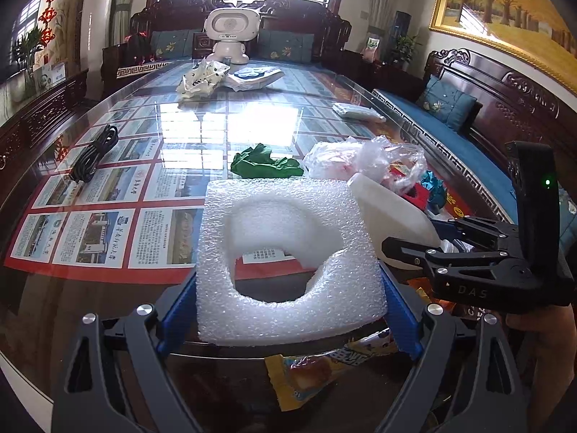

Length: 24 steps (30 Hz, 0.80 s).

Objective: Collect trash
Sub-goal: 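Grasp the white plastic bottle with the right tool while the left tool holds the foam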

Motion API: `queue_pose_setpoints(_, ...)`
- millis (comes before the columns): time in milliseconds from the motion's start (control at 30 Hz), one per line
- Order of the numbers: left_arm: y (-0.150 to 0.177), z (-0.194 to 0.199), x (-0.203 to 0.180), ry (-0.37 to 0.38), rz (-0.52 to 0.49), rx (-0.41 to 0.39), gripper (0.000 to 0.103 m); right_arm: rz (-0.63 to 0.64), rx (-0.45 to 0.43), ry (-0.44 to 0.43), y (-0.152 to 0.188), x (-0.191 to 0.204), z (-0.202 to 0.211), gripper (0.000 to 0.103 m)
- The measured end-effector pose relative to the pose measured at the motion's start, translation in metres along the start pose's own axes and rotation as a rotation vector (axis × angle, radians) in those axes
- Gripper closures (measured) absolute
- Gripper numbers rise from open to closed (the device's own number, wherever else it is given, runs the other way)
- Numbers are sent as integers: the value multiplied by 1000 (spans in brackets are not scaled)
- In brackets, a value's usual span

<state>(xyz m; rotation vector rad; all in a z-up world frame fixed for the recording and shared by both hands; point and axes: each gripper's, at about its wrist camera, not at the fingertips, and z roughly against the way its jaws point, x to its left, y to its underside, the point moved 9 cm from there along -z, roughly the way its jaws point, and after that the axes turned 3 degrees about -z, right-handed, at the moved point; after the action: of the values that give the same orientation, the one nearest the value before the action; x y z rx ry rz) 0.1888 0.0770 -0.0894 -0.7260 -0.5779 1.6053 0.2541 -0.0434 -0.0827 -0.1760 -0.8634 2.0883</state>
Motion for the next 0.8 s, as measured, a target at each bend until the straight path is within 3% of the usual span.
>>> queue_pose_setpoints(467,-10,6,-5,-6,-4,-22,14,-35,-55,0,-2,1,28,50)
queue_pose_setpoints(800,-25,52,-22,-2,-36,-108,14,-8,-177,19,-12,10,93,50)
